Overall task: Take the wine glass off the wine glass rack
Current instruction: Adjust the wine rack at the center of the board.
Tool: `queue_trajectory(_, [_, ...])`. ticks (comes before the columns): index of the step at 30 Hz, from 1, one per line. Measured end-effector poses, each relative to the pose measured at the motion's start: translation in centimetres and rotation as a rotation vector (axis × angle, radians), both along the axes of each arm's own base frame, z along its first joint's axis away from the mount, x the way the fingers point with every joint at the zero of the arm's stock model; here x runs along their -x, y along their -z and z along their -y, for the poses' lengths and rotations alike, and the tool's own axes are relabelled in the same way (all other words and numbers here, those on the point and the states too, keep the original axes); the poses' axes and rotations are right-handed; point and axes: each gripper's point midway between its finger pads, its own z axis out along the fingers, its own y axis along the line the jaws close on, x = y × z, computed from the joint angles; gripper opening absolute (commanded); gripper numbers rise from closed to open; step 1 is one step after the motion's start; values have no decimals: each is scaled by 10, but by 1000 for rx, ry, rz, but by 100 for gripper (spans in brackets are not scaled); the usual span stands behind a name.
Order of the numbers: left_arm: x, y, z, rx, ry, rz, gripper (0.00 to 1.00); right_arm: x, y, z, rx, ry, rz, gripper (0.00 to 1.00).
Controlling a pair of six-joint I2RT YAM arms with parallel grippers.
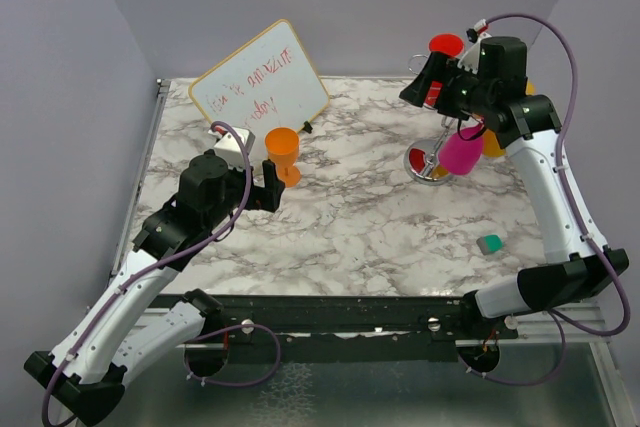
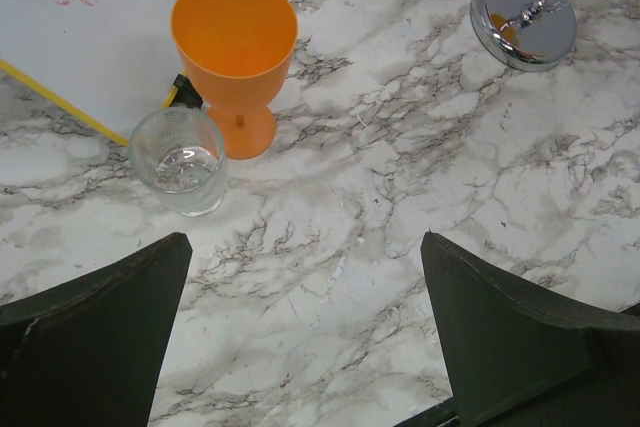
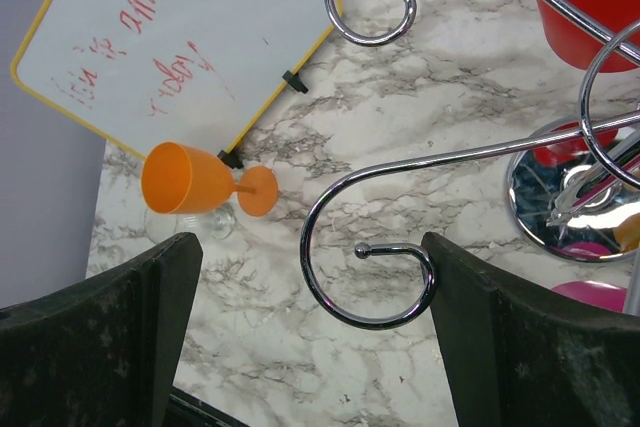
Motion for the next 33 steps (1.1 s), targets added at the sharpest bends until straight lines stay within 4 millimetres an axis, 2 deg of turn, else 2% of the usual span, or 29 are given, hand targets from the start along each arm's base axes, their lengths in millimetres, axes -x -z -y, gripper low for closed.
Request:
queue_trajectory(17, [-3, 6, 3, -1, -1, -27, 99, 10, -5, 9, 68, -13, 18, 96])
queue_trajectory(24, [-3, 7, 4, 3, -1, -34, 99, 16, -16, 11, 98, -27, 37, 96])
queue_trajectory(33, [-4, 6, 5, 9, -2, -31, 99, 34, -39, -1, 97, -135, 117, 95])
